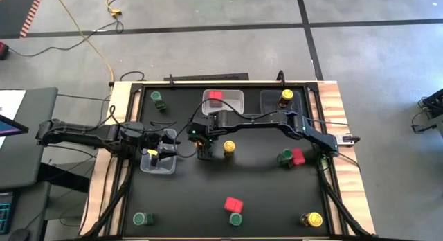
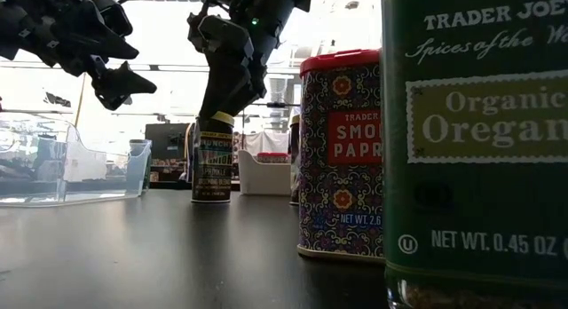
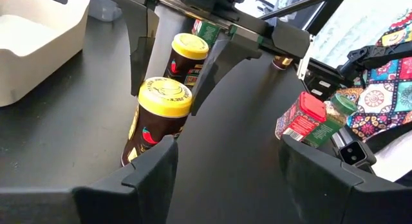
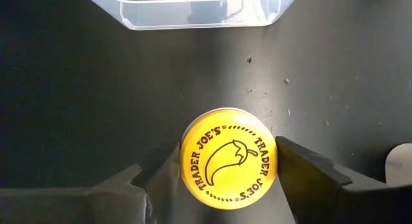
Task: Sort spices by type
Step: Put the bottom left yellow seasoning bottle into the black bin
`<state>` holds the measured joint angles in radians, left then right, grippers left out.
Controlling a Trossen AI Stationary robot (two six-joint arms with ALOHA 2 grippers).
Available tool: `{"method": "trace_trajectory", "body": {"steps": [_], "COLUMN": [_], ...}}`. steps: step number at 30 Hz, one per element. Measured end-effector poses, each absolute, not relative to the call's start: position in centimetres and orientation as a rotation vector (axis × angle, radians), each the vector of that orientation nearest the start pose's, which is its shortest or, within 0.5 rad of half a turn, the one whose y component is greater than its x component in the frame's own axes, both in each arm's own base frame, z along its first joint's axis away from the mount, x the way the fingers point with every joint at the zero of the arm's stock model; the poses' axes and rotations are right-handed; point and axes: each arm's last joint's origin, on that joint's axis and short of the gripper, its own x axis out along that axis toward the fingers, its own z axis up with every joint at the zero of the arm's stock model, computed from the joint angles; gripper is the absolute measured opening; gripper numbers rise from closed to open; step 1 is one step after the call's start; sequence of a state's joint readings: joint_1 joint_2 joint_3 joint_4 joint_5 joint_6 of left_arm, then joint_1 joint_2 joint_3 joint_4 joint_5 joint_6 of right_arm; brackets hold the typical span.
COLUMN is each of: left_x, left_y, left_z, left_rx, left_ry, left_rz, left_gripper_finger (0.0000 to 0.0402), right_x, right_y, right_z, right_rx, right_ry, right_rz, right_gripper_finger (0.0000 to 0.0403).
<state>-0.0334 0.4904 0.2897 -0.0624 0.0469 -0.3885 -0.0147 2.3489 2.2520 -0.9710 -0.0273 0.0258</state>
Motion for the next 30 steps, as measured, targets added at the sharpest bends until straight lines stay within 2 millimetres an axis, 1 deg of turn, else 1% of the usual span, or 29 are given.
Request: {"method": "trace_trajectory", "body": {"steps": [3,10,17,26,30], "left_x": [13.24,13.24,13.24,13.24,13.24], "left_y": [-0.58,-0.58,-0.58,-0.58,-0.58], "left_z": [21.26,21.26,21.26,21.26,21.26], "left_rx": [-0.388,-0.388,-0.388,-0.388,-0.388], "left_ry": [0.276,0.276,0.276,0.276,0.276], "left_rz": [-0.028,-0.028,-0.028,-0.027,-0.028], "left_gripper_finger": [0.0253,0.0253,0.0253,0.0253,0.0253], "right_x": [50.16,50.16,50.20,50.20,50.06], "right_y": [-0.66,-0.66,-0.70,-0.72,-0.90], "right_z": [24.28,24.22,24.24,24.29,25.00], "right_rx": [0.046,0.045,0.038,0.039,0.040], "right_ry": [1.067,1.068,1.064,1.062,1.041], "right_rz": [-0.003,-0.003,0.001,0.001,-0.002], "right_gripper_finger": [0.0267,0.0312,0.0342,0.0357,0.0357]}}
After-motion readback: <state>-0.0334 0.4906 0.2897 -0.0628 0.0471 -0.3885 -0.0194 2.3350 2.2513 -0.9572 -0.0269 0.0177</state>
